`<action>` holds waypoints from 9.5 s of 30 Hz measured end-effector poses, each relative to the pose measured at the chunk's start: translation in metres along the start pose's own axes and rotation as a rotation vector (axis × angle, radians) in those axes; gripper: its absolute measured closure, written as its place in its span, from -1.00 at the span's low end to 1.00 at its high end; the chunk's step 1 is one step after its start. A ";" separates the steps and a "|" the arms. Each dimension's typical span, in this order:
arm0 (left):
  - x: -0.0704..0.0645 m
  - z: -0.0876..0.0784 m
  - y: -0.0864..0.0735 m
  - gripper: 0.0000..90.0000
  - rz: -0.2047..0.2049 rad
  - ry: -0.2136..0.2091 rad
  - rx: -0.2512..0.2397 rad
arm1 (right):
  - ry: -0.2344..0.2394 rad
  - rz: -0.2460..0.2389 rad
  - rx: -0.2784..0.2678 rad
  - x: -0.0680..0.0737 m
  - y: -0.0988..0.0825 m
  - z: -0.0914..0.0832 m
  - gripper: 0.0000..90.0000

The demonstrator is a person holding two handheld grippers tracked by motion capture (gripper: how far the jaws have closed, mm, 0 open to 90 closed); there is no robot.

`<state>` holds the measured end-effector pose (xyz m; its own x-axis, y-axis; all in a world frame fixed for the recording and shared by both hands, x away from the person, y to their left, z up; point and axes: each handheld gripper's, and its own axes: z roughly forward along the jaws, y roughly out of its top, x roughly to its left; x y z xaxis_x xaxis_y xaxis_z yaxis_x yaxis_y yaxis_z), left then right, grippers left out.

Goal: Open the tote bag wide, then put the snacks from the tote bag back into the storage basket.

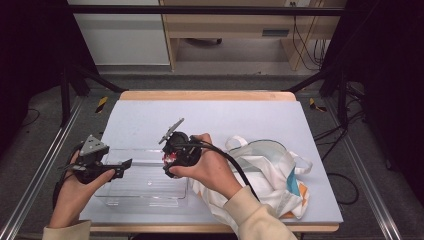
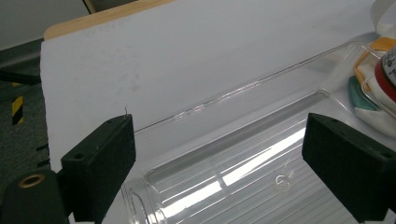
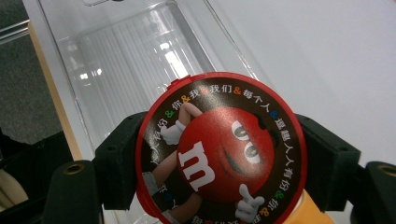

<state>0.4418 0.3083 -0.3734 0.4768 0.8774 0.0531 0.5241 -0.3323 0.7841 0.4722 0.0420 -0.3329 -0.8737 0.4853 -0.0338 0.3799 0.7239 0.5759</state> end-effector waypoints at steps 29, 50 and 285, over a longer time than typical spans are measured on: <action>0.003 -0.003 0.000 -0.78 -0.003 -0.002 -0.002 | 0.022 -0.008 0.055 0.003 -0.004 0.030 -0.43; 0.003 -0.001 -0.001 -0.78 0.002 -0.006 0.007 | 0.030 -0.002 0.078 0.001 -0.010 0.041 -0.43; -0.014 0.005 0.003 -0.79 0.068 -0.025 0.037 | -0.310 0.295 -0.299 -0.073 -0.153 -0.139 -0.86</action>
<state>0.4398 0.2933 -0.3748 0.5296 0.8435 0.0893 0.5158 -0.4038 0.7556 0.4353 -0.1723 -0.3056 -0.5945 0.8026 -0.0489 0.4530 0.3846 0.8043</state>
